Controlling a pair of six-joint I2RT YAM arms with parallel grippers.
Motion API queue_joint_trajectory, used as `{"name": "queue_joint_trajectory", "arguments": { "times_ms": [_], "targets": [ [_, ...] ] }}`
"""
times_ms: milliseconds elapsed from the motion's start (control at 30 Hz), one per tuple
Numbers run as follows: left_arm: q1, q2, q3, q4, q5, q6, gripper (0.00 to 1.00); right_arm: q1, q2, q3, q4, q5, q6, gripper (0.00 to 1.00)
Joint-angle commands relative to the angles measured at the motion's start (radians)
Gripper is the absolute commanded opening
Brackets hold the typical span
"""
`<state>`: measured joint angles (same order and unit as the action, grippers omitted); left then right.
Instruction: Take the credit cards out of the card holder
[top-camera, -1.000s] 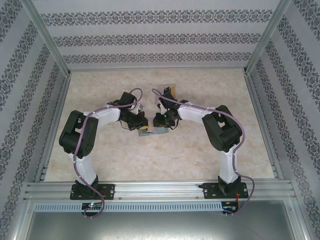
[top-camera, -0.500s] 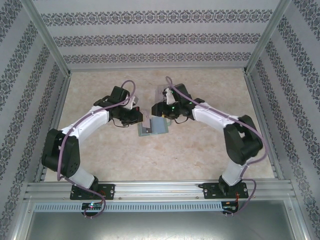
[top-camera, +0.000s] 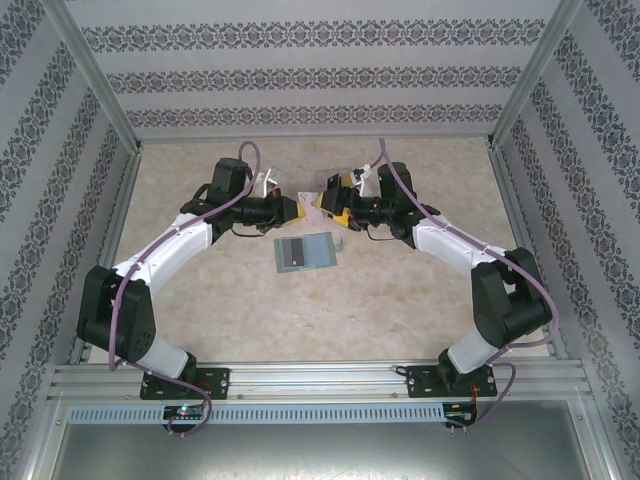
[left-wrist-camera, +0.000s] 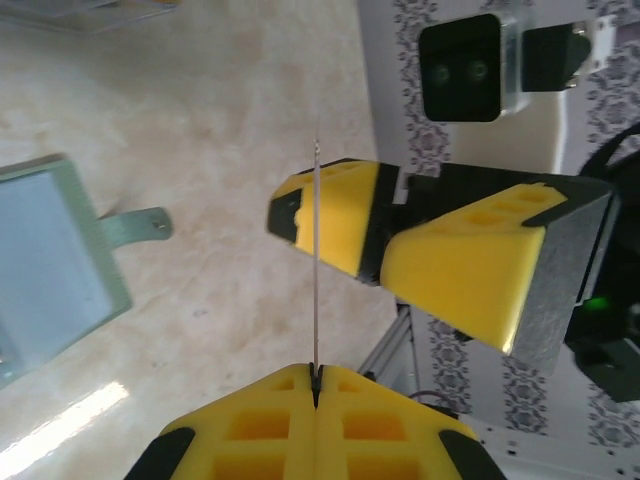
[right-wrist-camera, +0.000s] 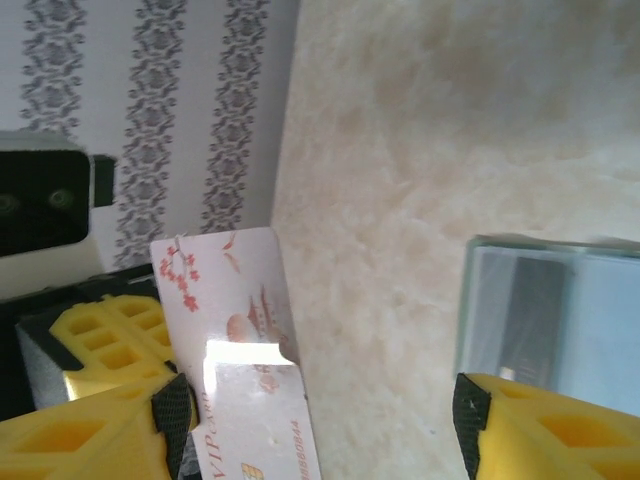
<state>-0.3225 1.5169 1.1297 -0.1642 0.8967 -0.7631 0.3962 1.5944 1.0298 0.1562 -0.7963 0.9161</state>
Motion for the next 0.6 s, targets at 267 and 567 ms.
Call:
{"name": "queue_joint_trajectory", "arguments": {
  "times_ms": [267,567],
  "targets": [
    [0.05,0.025,-0.024,0.191,0.12,-0.105,0.0,-0.006,-0.003,-0.016,0.292,-0.174,0.164,0.51],
    [0.086,0.027,-0.067,0.223,0.159,-0.116,0.0,-0.008,-0.053,-0.069,0.327,-0.196,0.153,0.28]
  ]
}}
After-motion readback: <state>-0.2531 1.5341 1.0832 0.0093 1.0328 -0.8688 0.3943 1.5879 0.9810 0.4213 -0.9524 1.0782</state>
